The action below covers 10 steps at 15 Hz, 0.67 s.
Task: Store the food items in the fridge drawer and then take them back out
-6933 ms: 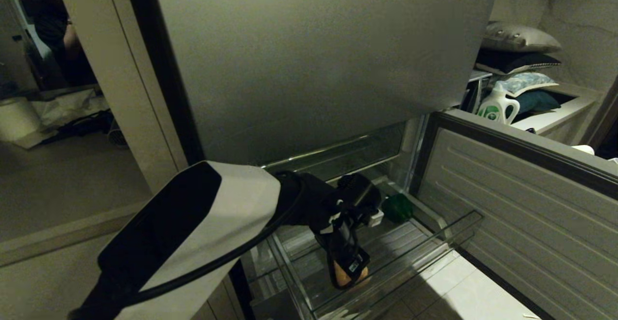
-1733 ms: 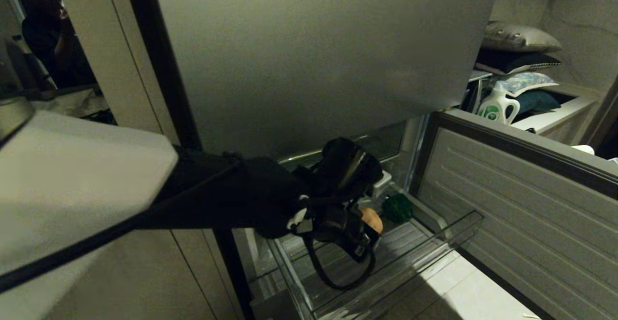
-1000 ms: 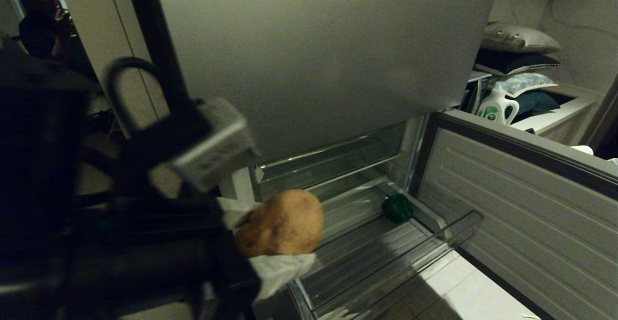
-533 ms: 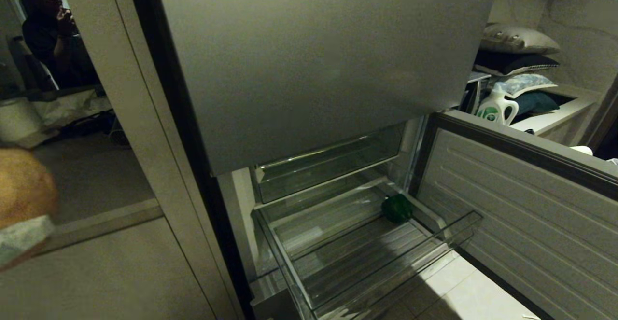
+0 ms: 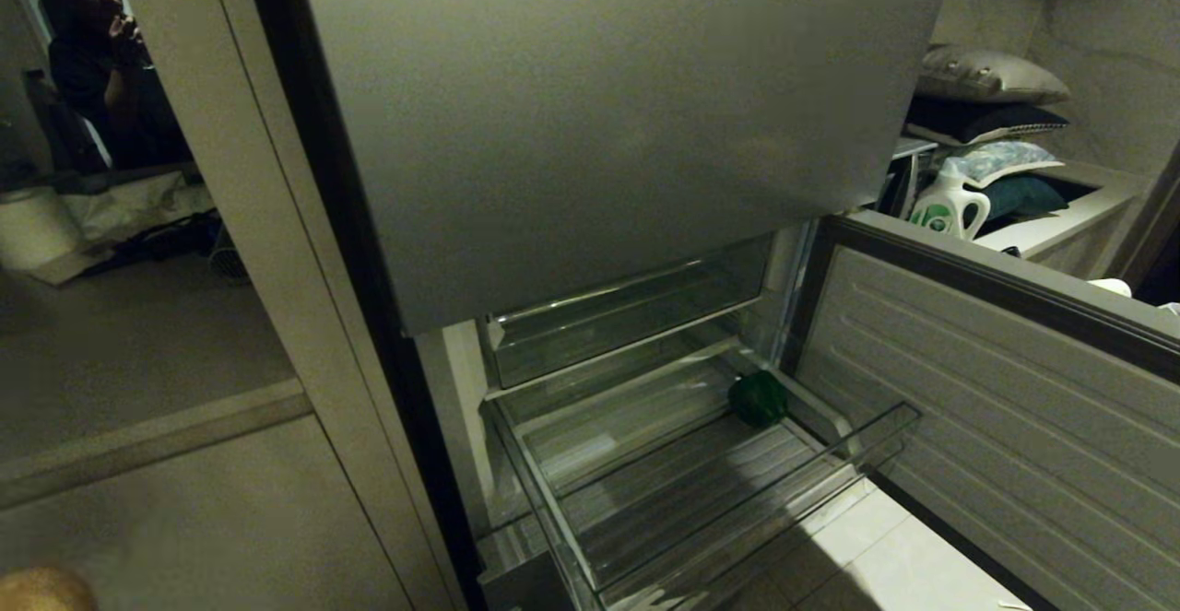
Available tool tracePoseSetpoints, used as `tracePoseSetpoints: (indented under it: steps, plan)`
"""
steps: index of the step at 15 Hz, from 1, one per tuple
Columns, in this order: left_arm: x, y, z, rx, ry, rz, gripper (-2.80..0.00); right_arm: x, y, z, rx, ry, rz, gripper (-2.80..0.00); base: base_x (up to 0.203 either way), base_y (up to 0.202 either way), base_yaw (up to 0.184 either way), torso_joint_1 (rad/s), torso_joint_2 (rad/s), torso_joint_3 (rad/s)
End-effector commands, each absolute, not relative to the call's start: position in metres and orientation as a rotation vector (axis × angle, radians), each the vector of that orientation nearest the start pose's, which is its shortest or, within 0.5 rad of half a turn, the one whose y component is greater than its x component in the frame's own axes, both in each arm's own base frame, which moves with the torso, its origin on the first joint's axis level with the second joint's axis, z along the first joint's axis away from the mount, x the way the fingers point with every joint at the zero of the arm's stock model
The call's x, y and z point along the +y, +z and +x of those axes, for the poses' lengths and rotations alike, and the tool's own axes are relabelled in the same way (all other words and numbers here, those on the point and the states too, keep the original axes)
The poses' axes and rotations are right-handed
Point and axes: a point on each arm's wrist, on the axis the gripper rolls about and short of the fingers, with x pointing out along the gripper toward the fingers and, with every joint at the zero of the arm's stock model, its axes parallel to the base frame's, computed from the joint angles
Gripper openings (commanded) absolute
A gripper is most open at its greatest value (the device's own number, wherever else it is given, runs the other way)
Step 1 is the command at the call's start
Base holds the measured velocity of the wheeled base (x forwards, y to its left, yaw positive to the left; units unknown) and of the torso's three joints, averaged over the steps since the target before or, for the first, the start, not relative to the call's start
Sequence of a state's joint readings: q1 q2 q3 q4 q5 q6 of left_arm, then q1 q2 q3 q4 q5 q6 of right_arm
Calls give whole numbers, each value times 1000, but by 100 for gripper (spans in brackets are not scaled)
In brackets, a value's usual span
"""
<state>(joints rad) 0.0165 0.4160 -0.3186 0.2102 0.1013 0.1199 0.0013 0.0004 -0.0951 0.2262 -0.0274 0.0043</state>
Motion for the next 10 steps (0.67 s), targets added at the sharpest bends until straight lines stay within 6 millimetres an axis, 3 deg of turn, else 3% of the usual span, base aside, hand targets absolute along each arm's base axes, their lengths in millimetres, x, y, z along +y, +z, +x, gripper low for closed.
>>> tracePoseSetpoints:
  steps: [1, 5, 10]
  plan:
    - [2, 105, -16, 261, 88, 127, -280, -1, 78, -32, 130, -26, 4, -280, 0, 0, 0, 0, 0, 0]
    - [0, 78, -30, 94, 0, 102, -280, -1, 78, -32, 130, -27, 4, -280, 0, 0, 0, 0, 0, 0]
    - [0, 77, -26, 53, -12, 64, -280, -1, 85, -33, 110, -35, 6, -280, 0, 0, 0, 0, 0, 0]
